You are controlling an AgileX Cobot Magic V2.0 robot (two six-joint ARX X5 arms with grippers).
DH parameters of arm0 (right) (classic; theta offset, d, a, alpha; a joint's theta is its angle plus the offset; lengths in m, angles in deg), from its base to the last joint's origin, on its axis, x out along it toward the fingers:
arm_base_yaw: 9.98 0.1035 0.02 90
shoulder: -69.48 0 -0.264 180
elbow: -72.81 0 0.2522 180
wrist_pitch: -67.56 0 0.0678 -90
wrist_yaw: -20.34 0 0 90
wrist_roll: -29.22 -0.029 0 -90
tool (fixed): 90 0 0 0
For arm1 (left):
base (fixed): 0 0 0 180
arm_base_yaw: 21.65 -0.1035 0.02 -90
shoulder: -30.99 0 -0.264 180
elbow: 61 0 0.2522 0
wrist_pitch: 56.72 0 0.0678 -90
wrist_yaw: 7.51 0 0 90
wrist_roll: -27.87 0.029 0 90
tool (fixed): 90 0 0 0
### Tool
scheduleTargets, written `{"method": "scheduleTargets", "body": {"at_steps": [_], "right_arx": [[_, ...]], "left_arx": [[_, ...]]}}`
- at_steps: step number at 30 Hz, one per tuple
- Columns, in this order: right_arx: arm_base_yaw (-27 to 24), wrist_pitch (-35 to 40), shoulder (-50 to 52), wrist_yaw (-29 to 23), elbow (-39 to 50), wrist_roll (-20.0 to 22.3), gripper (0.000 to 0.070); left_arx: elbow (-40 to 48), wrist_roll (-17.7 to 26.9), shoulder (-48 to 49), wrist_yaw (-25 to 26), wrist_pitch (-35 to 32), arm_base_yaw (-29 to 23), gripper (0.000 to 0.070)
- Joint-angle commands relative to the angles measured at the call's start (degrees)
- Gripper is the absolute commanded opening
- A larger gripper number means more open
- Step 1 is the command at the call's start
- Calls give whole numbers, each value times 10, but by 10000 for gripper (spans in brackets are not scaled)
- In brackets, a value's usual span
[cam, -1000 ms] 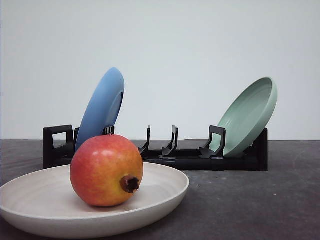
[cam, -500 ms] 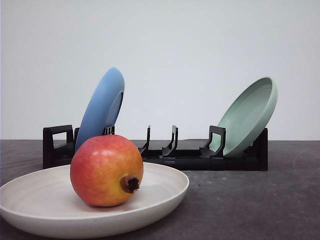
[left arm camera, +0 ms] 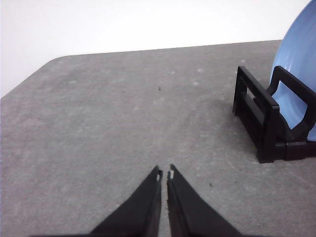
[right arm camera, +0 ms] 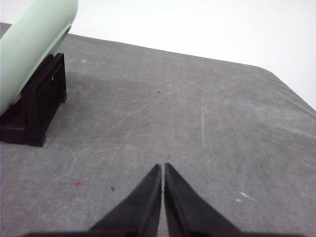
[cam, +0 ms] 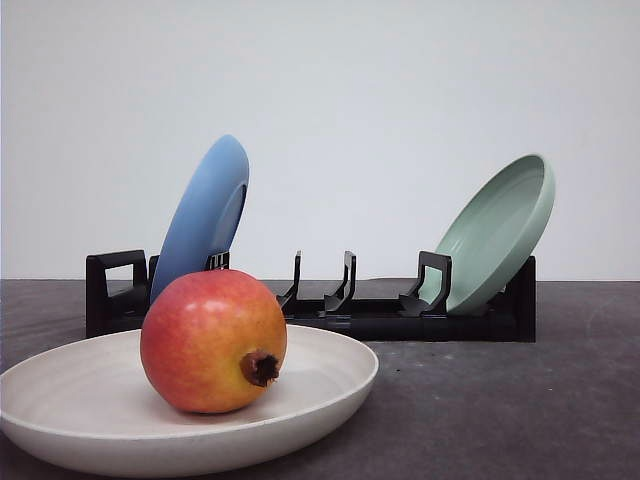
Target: Place pomegranate in white plate
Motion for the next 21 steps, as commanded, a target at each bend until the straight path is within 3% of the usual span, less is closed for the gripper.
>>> {"method": "scheduleTargets", "body": {"at_steps": [1, 21], "right_arx": [[-1, 7, 0, -2, 2, -10, 3], [-1, 7, 0, -2, 2, -10, 3]], "left_arx": [[7, 2, 1, 0, 1, 0, 0], [7, 2, 1, 0, 1, 0, 0]]}}
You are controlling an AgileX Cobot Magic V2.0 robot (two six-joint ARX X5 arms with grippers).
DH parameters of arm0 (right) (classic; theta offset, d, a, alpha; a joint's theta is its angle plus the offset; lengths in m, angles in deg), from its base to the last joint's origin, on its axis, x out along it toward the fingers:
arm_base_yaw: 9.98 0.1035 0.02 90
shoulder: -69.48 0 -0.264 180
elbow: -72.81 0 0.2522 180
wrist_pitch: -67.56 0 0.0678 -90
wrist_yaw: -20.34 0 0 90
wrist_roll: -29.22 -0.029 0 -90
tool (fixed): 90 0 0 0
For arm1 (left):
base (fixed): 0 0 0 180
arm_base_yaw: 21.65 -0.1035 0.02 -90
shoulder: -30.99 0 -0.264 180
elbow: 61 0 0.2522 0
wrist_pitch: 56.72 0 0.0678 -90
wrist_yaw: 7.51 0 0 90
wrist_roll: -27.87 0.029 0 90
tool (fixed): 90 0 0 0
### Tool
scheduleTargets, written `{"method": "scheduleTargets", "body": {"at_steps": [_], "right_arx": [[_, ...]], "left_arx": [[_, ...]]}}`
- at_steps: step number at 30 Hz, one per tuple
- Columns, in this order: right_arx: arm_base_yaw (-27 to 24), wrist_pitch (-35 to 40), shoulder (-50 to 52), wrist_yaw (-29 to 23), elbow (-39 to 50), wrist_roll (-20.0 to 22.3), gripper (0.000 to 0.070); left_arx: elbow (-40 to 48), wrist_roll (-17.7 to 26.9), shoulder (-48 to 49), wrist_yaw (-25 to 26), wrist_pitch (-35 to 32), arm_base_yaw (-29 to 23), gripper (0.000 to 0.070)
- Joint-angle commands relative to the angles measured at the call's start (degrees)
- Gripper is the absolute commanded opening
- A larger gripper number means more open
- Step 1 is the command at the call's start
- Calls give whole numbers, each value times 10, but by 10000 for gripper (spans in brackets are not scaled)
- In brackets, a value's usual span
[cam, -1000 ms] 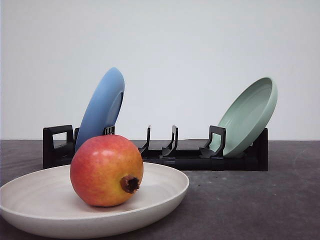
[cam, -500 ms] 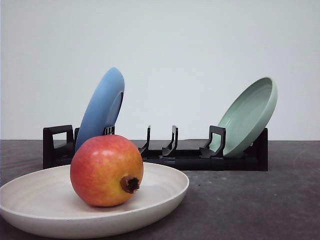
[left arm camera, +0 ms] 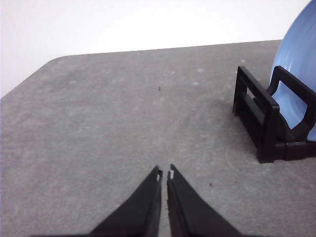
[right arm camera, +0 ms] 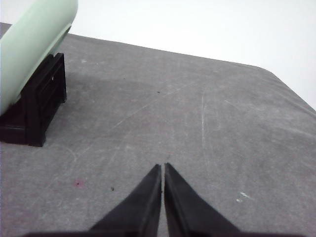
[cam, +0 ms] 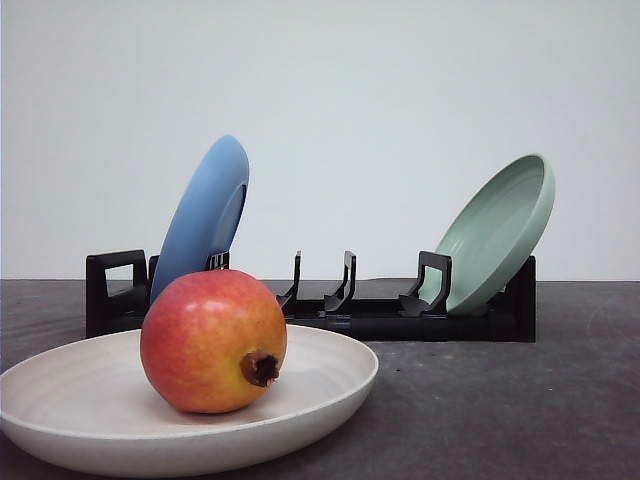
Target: Place pomegranate in white plate
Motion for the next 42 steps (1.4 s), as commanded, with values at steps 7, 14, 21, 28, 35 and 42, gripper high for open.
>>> {"method": "scheduleTargets", "body": {"at_steps": [7, 14, 21, 28, 35, 42], "right_arx": [[-1, 7, 0, -2, 2, -10, 3], [-1, 7, 0, -2, 2, -10, 3], [-1, 7, 0, -2, 2, -10, 3], [-1, 7, 0, -2, 2, -10, 3], [-1, 7, 0, -2, 2, -10, 3], [-1, 7, 0, -2, 2, -10, 3]], "left_arx": [[7, 2, 1, 0, 1, 0, 0], [7, 2, 1, 1, 1, 0, 0], [7, 2, 1, 1, 1, 0, 0], [7, 2, 1, 1, 1, 0, 0], [7, 2, 1, 0, 1, 0, 0], [7, 2, 1, 0, 1, 0, 0]]}}
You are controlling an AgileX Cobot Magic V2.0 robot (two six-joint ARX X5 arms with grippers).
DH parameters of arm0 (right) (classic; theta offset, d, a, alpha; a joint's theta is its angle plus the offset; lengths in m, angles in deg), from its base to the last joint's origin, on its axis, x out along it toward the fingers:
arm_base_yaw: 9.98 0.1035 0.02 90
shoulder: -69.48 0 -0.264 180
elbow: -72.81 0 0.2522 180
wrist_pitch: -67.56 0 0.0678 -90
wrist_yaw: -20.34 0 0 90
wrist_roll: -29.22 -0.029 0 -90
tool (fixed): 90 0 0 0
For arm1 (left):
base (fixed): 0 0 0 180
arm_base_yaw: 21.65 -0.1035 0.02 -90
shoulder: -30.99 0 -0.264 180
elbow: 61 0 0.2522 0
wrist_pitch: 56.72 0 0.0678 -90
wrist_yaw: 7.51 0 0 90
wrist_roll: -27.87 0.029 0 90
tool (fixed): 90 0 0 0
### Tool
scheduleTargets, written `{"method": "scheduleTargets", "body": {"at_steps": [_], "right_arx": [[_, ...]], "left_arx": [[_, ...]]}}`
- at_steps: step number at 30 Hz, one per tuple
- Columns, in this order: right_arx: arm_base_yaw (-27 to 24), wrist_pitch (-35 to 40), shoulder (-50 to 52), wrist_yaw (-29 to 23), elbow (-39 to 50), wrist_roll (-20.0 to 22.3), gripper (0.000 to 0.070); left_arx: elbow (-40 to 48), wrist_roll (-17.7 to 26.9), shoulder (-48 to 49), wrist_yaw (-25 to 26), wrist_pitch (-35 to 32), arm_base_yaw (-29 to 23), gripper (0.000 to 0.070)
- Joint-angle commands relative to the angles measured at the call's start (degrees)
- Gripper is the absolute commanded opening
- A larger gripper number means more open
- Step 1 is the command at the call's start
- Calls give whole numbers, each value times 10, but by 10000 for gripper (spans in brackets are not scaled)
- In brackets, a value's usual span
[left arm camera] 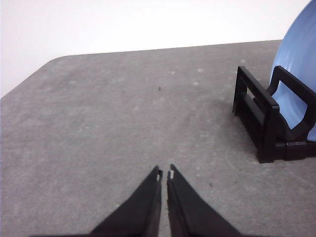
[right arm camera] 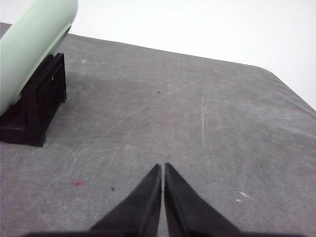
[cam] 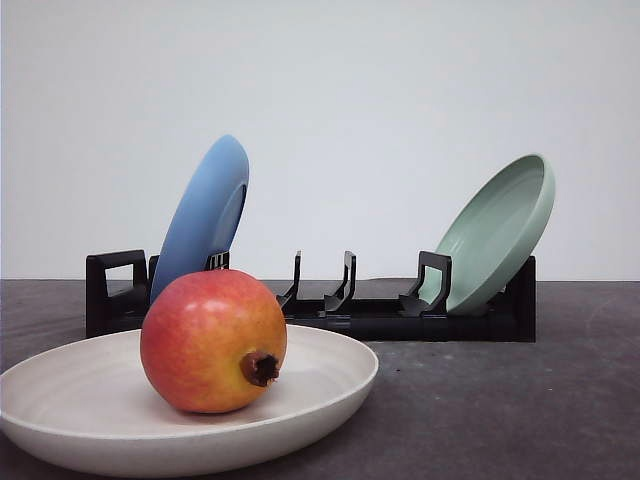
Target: Place pomegranate in white plate
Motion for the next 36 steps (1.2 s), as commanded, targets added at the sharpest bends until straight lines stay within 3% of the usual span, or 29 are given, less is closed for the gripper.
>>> {"method": "scheduleTargets", "body": {"at_steps": [1, 36], "right_arx": [[-1, 7, 0, -2, 2, -10, 3], [-1, 7, 0, -2, 2, -10, 3]], "left_arx": [[7, 2, 1, 0, 1, 0, 0], [7, 2, 1, 0, 1, 0, 0]]}}
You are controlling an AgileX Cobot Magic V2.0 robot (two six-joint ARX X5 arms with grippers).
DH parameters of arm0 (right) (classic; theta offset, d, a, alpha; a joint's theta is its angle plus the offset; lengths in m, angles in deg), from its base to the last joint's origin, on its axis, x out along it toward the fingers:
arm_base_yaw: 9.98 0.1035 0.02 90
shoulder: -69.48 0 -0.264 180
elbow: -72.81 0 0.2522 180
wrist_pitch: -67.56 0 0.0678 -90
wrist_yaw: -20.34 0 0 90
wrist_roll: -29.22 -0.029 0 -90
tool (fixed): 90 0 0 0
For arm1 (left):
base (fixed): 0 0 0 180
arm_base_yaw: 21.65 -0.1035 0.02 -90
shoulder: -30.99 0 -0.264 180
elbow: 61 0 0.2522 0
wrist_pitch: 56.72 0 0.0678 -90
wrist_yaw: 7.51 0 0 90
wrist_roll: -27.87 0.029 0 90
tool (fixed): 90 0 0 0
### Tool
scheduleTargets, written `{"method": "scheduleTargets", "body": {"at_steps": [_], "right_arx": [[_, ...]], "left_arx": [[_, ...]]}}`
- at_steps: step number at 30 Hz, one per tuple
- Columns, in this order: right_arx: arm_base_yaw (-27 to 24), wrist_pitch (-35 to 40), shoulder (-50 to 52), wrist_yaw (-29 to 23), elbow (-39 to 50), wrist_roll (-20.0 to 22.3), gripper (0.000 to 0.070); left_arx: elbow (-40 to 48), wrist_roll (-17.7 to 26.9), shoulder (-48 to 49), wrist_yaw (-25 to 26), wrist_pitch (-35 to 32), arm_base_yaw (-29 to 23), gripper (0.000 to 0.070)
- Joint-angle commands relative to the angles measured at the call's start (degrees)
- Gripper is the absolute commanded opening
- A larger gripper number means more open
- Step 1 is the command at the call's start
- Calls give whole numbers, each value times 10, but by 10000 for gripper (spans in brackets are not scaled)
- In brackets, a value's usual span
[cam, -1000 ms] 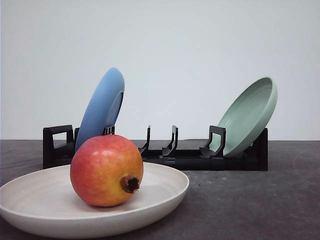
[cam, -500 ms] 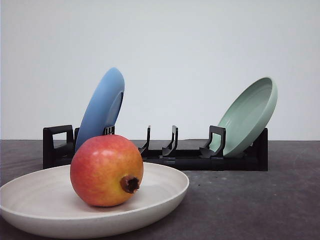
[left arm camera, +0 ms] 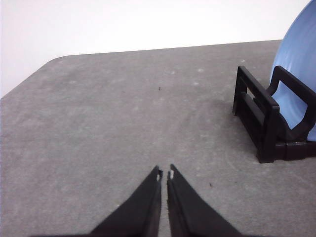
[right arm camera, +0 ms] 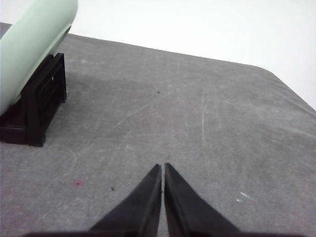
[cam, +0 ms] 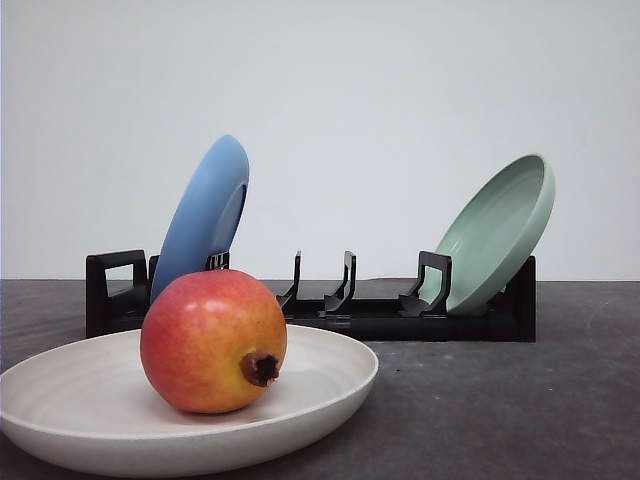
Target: Place pomegranate in white plate
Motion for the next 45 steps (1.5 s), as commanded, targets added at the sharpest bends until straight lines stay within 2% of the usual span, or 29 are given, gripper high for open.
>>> {"method": "scheduleTargets", "body": {"at_steps": [1, 45], "right_arx": [[-1, 7, 0, -2, 2, -10, 3], [-1, 7, 0, -2, 2, -10, 3]], "left_arx": [[7, 2, 1, 0, 1, 0, 0], [7, 2, 1, 0, 1, 0, 0]]}}
